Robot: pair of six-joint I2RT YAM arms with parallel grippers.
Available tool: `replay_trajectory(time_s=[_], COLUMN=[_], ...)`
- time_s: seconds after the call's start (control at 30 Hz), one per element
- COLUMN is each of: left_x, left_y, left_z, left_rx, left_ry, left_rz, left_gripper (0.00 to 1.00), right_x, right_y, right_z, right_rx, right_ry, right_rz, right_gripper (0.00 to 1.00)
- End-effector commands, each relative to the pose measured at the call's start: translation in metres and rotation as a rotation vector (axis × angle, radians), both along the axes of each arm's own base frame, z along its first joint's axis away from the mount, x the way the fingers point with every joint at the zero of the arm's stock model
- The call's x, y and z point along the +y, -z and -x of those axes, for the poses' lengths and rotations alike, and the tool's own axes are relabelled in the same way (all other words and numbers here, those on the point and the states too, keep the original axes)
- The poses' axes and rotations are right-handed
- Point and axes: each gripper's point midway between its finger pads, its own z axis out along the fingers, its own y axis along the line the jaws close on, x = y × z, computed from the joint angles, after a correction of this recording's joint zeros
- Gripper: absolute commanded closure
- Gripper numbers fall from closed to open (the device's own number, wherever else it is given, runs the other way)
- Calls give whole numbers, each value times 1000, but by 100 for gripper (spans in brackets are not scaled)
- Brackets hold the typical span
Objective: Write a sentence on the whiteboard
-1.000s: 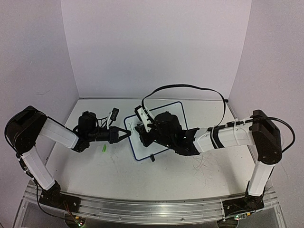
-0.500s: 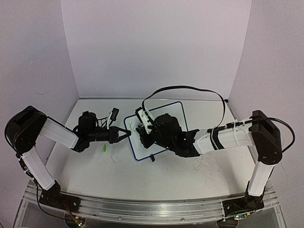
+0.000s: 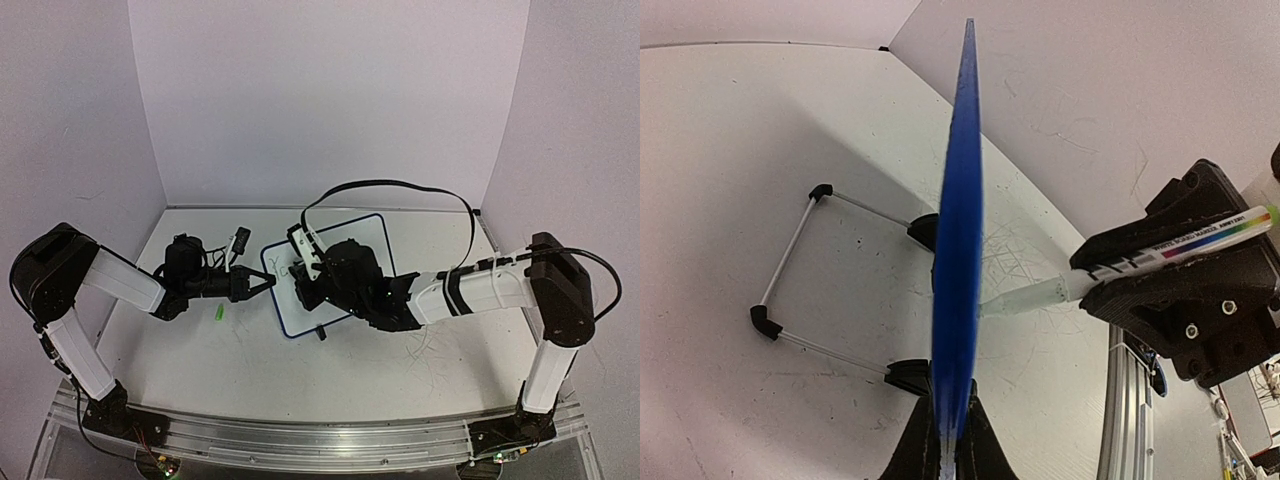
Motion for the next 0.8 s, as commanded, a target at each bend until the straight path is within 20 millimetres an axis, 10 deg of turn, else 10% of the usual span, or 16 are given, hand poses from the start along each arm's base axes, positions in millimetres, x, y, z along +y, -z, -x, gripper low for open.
replay_trajectory(time_s=[0.0,0.77], left_x=[-8,-7], left_y=[-9,-9], left_z=[8,9], left_rx=[-34,-31], left_ry=[60,62], left_rz=[15,14], left_gripper=[100,100], right_x=[-9,6], right_y=[-27,-28], right_z=[-16,-15], right_rx=[-43,-39], right_ry=[74,30], right_rz=[-54,-64], right_gripper=[100,100])
